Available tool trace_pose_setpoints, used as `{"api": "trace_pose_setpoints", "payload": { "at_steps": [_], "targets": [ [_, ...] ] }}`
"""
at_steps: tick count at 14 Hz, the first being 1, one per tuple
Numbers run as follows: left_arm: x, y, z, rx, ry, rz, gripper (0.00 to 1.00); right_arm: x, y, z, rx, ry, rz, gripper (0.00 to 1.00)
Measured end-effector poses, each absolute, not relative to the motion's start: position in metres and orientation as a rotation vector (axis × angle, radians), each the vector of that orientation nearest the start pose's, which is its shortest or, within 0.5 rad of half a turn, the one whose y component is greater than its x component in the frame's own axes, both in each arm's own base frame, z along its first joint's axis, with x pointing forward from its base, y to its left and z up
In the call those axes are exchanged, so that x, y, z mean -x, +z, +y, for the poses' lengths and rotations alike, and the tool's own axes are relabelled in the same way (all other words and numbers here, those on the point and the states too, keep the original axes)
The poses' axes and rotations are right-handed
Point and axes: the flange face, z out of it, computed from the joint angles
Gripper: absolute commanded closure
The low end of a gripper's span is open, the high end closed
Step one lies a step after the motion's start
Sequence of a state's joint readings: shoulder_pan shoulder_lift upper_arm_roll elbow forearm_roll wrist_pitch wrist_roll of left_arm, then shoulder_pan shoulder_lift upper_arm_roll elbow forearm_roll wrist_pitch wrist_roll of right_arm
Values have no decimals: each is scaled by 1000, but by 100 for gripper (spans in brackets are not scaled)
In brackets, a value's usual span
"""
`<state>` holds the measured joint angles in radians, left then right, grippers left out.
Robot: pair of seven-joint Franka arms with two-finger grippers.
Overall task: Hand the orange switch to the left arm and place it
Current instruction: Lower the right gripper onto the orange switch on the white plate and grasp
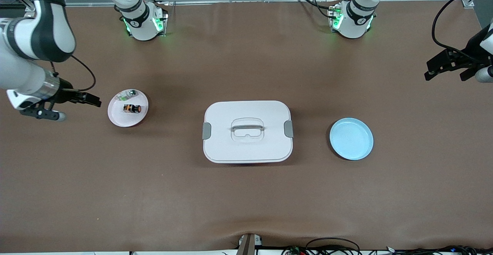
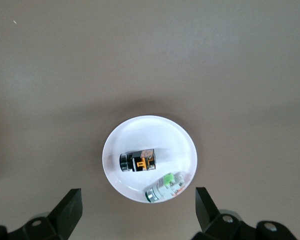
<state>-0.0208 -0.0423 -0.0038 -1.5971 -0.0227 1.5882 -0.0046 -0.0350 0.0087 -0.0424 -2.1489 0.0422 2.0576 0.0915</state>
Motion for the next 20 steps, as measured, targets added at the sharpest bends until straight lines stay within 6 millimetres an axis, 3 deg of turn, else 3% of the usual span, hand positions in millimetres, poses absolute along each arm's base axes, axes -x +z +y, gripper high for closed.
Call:
{"api": "trace_pose_setpoints", "payload": {
  "at_steps": [3,8,16,20],
  "targets": [
    [-543,637,-16,3164,-52,31,0,-512,351,-24,3094,102,308,0],
    [-543,637,-16,3164,-52,31,0,-493,306,4,3100,9,306,0],
    [-543,637,-16,3164,-52,31,0,-482,229,7,3122,-43,275,0],
    [-543,637,-16,3164,-52,31,0,-476,210,7,3129,5,269,0]
  ]
}}
